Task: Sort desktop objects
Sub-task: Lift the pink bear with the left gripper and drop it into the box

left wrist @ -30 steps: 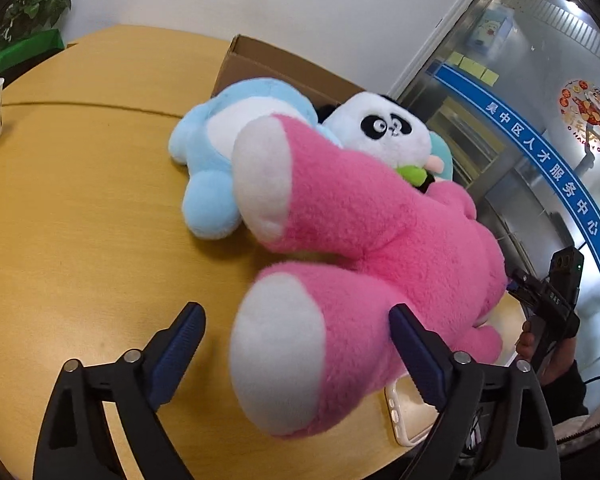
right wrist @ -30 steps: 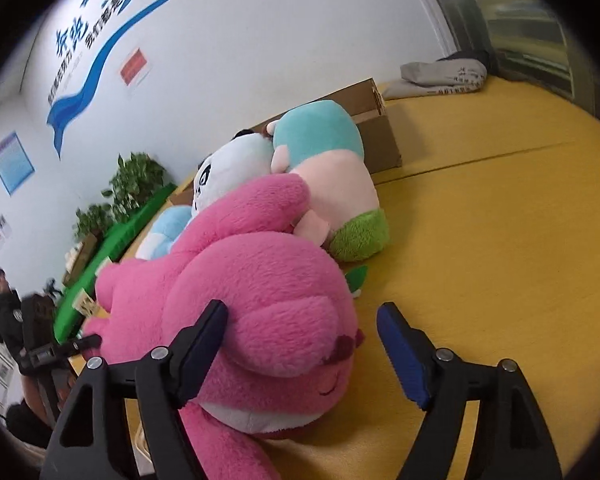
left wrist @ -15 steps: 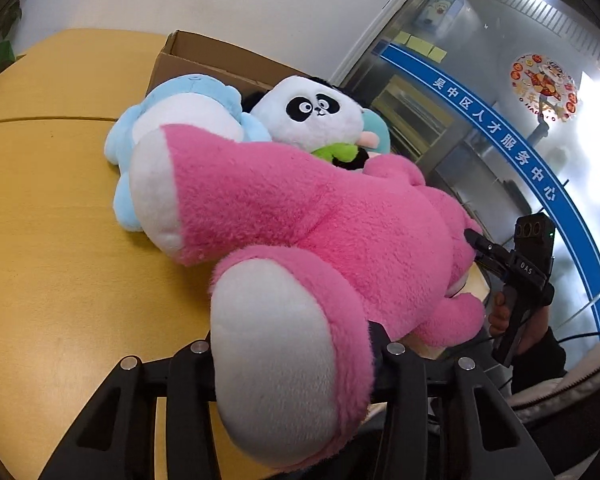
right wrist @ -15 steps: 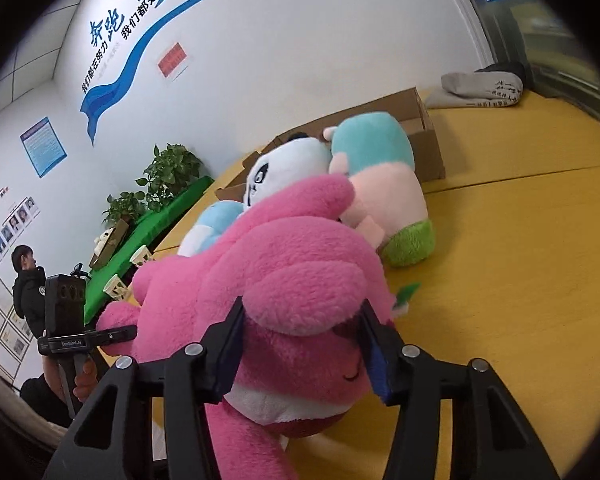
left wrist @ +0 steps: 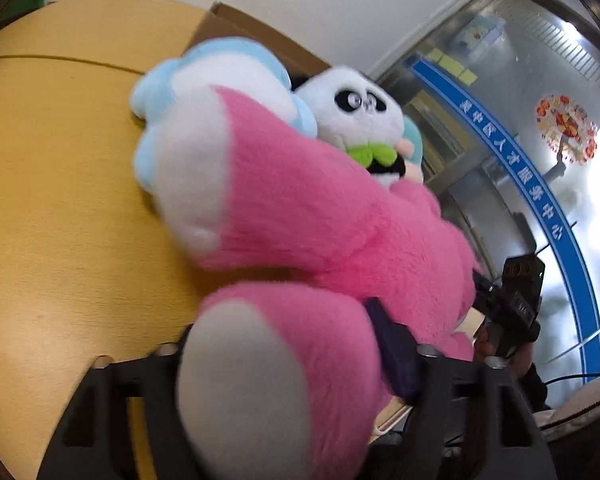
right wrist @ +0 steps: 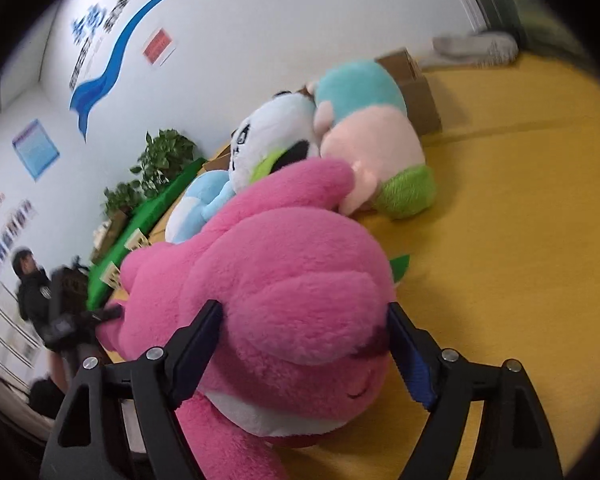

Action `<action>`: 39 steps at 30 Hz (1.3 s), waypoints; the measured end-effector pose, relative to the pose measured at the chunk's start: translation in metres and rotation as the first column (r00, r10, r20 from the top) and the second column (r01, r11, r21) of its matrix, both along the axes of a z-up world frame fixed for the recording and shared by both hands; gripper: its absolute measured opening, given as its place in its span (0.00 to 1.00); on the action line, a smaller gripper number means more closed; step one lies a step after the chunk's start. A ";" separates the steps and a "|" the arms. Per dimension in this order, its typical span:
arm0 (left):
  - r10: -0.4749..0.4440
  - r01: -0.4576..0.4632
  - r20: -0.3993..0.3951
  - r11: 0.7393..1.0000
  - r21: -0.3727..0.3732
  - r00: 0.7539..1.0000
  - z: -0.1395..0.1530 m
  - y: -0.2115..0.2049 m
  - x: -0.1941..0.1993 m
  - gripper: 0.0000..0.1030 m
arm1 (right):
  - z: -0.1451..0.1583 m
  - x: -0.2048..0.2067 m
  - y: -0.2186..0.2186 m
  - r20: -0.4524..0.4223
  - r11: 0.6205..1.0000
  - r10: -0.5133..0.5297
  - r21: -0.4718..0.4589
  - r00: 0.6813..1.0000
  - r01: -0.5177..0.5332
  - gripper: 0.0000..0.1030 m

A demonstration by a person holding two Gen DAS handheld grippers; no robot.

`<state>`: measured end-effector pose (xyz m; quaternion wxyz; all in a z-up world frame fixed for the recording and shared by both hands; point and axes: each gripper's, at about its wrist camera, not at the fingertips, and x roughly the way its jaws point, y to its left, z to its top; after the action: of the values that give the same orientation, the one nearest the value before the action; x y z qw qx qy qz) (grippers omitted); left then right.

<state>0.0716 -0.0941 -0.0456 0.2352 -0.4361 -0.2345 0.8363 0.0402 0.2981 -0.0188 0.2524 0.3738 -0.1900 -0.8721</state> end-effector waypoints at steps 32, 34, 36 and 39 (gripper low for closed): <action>-0.083 0.030 -0.349 0.988 -0.153 0.933 0.210 0.005 -0.436 0.43 | 0.184 -0.398 -0.003 -0.523 0.998 0.062 0.055 0.850 -0.039 0.49; -0.078 0.031 -0.288 0.986 -0.165 0.954 0.181 0.010 -0.474 0.43 | 0.156 -0.437 -0.004 -0.470 0.998 0.047 0.065 0.881 -0.019 0.50; -0.071 0.031 -0.203 0.981 -0.194 0.977 0.138 0.014 -0.515 0.43 | 0.125 -0.471 -0.005 -0.399 0.996 0.029 0.088 0.917 0.007 0.50; -0.052 0.039 -0.049 0.971 -0.236 0.997 0.078 0.023 -0.549 0.46 | 0.076 -0.509 -0.010 -0.243 0.982 -0.007 0.183 0.970 0.053 0.50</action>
<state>-0.4773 -0.0711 0.0324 0.2074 -0.4430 -0.1176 0.8642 -0.4687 0.2881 0.0569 0.2239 0.2841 -0.0803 -0.9288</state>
